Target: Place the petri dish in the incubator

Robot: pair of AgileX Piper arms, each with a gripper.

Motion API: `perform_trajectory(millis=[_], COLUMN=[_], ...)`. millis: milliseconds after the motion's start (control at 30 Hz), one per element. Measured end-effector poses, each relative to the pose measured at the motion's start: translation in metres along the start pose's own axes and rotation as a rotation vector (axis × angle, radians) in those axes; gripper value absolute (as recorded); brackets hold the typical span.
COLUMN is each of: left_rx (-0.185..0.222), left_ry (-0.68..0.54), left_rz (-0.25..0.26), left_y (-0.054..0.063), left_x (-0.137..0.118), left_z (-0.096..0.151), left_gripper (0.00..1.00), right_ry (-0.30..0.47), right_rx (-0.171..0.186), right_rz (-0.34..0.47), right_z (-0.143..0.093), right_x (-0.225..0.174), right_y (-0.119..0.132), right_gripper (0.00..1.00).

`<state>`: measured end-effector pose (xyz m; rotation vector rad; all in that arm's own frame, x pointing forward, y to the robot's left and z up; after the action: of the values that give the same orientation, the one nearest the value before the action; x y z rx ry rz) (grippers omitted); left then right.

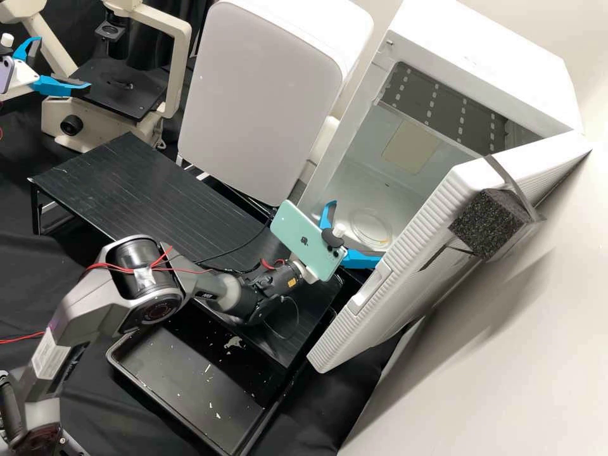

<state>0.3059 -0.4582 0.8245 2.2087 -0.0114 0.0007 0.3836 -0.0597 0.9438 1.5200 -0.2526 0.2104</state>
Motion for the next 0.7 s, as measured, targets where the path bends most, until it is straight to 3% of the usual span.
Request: perform_trajectory(millis=[233,400,600,700], left_rx=[0.000,0.000,0.000,0.000], left_ry=[0.000,0.000,0.000,0.000], left_rz=[0.000,0.000,0.000,0.000], left_y=[0.000,0.000,0.000,0.000], left_x=[0.000,0.000,0.000,0.000], left_z=[0.000,0.000,0.000,0.000], left_gripper=[1.00,1.00,1.00,1.00], right_ry=[0.033,-0.014,-0.069,-0.074], right_rx=[0.033,0.089,0.113,0.142], right_rz=[0.050,0.014,-0.041,-0.049], right_z=[0.005,0.002,-0.010,-0.026], right_x=[-0.052,-0.097,-0.151,-0.180], right_y=[0.007,0.007,-0.007,-0.015], right_gripper=[1.00,1.00,1.00,1.00])
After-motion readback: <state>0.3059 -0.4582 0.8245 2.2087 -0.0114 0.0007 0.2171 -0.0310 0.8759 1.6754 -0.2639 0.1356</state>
